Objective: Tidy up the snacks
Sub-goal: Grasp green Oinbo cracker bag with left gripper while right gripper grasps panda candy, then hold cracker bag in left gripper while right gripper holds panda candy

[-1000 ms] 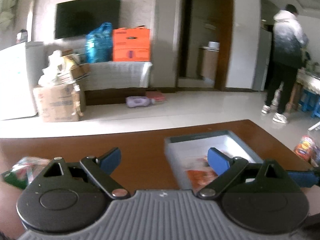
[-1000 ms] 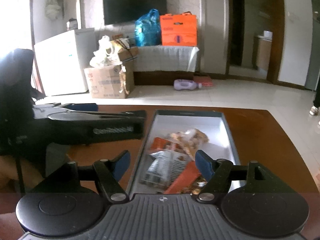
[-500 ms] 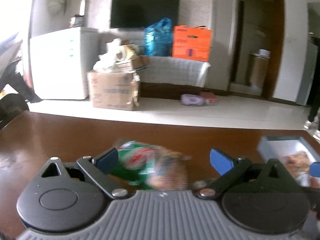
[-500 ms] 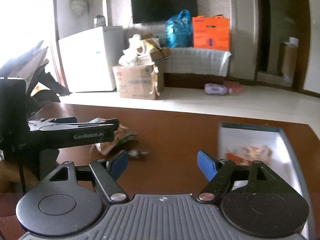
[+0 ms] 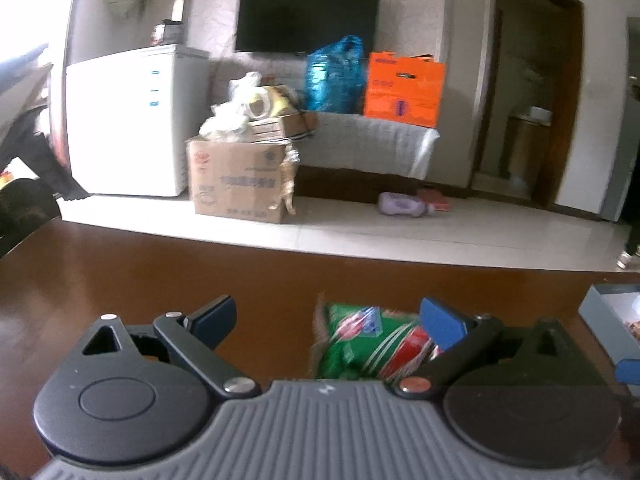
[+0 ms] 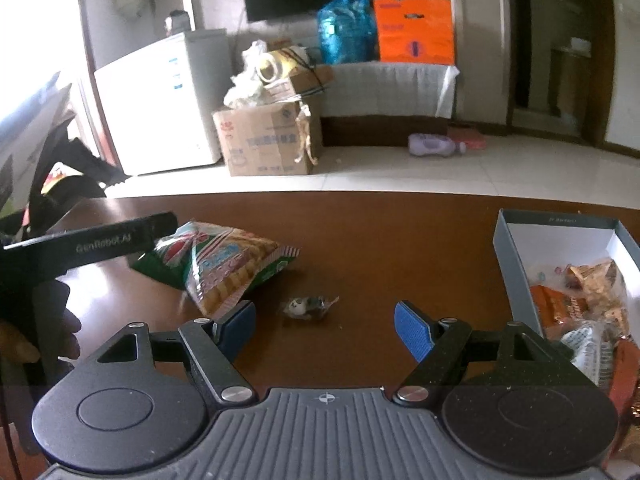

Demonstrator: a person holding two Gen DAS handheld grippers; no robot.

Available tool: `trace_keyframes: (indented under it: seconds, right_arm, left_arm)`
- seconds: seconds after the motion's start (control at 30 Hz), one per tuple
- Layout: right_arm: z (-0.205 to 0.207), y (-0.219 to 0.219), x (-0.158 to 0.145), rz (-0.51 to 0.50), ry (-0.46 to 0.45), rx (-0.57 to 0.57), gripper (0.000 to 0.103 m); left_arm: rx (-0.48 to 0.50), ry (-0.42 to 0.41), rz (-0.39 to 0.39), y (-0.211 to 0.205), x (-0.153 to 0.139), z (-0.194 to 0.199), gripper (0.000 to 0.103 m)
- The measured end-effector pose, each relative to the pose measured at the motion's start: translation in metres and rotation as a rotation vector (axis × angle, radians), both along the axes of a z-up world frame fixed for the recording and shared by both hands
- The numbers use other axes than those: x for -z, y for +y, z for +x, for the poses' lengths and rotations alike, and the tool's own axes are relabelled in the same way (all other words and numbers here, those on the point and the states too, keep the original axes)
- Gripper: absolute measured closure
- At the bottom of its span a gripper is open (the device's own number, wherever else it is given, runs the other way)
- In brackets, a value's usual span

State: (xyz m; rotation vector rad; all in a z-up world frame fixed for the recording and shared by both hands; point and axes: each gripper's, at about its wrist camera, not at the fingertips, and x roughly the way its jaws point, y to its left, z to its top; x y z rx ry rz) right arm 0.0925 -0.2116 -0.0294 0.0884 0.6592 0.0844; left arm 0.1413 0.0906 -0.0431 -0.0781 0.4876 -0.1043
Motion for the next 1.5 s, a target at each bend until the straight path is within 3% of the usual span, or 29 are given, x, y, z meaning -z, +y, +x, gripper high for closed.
trace_keyframes:
  seconds: [0.2, 0.4, 0.5, 0.6, 0.73, 0.83, 1.1, 1.5]
  right_arm:
    - [0.019, 0.010, 0.016, -0.034, -0.007, -0.005, 0.026]
    - [0.036, 0.023, 0.039, -0.077, 0.040, -0.021, 0.027]
    - [0.041, 0.028, 0.046, -0.095, 0.059, -0.036, 0.033]
    - [0.041, 0.035, 0.048, -0.120, 0.041, -0.059, 0.037]
    - [0.039, 0.039, 0.046, -0.124, 0.030, -0.092, 0.058]
    - [0.038, 0.041, 0.045, -0.136, 0.027, -0.122, 0.066]
    - [0.035, 0.039, 0.042, -0.140, 0.030, -0.133, 0.071]
    - [0.020, 0.025, 0.031, -0.153, 0.057, -0.167, 0.071]
  left_arm:
    - [0.102, 0.051, 0.039, -0.026, 0.021, 0.046, 0.003]
    - [0.150, 0.106, -0.063, -0.031, 0.038, 0.066, 0.002]
    - [0.172, 0.098, -0.053, -0.037, 0.043, 0.067, 0.002]
    - [0.204, 0.082, -0.041, -0.040, 0.045, 0.067, 0.011]
    - [0.223, 0.065, -0.018, -0.045, 0.045, 0.064, 0.018]
    - [0.219, 0.066, -0.028, -0.047, 0.045, 0.061, 0.020]
    - [0.217, 0.060, -0.035, -0.045, 0.045, 0.047, 0.027]
    - [0.191, 0.079, -0.032, -0.043, 0.039, 0.025, 0.030]
